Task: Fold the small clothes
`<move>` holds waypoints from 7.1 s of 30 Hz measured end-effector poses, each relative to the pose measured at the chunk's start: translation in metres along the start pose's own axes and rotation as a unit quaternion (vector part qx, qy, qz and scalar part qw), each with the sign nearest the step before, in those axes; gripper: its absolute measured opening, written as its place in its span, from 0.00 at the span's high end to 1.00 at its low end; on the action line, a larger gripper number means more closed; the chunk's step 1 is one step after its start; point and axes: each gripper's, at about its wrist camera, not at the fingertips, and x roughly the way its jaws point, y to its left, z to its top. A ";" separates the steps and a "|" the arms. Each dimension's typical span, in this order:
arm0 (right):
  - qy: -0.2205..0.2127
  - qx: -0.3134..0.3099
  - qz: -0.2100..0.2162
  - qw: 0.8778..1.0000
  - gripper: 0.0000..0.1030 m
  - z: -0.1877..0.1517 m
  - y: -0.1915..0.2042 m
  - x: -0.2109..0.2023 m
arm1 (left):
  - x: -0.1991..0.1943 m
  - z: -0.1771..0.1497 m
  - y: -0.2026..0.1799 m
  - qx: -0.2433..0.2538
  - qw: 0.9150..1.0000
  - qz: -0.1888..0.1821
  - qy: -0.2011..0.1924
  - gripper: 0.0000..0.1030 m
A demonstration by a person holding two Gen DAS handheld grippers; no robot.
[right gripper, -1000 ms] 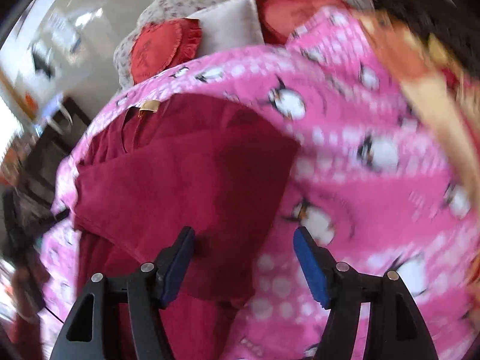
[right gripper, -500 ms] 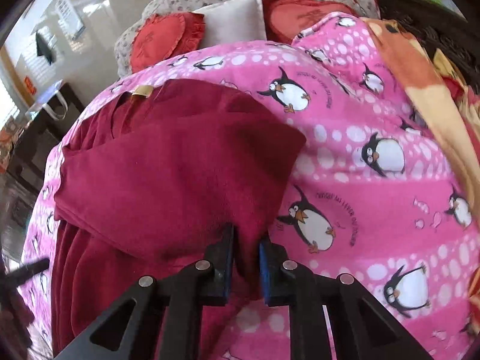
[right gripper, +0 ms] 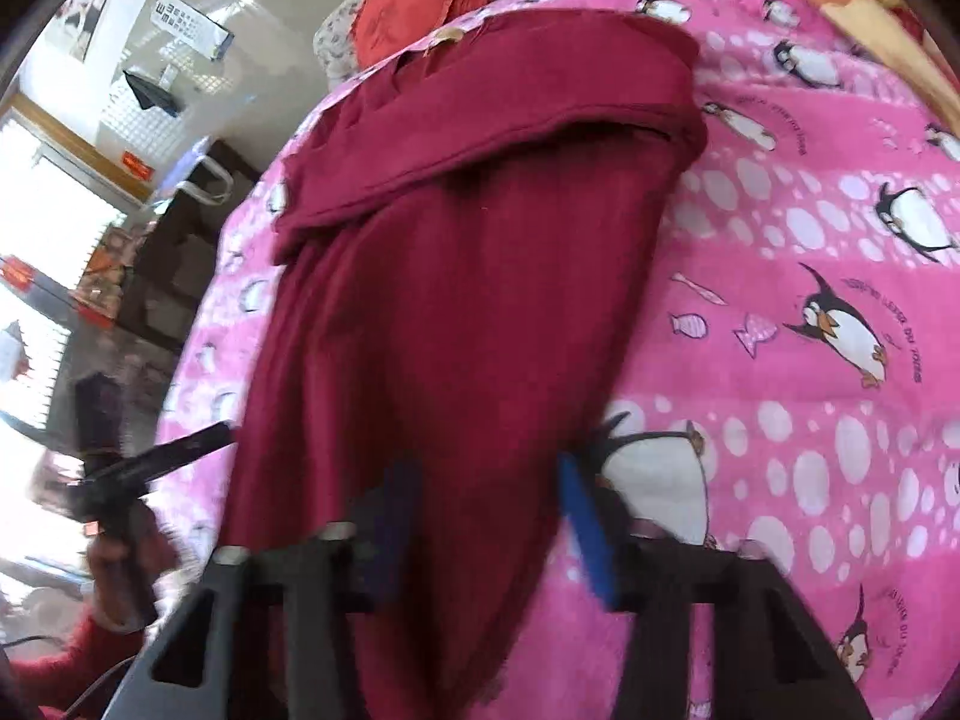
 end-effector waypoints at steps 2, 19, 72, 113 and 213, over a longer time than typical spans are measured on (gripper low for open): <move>-0.013 -0.012 -0.028 0.999 0.94 0.000 0.002 -0.004 | -0.005 -0.004 -0.001 -0.003 1.000 0.002 -0.003 0.56; -0.001 -0.070 -0.025 0.997 0.41 -0.035 0.024 -0.032 | -0.025 -0.043 -0.006 -0.009 1.000 -0.003 -0.020 0.49; 0.020 -0.016 0.106 0.994 0.43 -0.110 -0.011 -0.062 | -0.007 -0.072 -0.034 -0.030 0.994 -0.101 0.010 0.13; -0.187 0.060 0.158 0.968 0.93 0.191 -0.043 -0.044 | -0.012 0.215 -0.069 0.008 0.979 -0.116 -0.166 0.93; -0.101 0.003 -0.032 0.994 0.71 0.134 -0.001 -0.025 | 0.051 0.127 -0.025 0.068 0.997 0.021 -0.033 0.86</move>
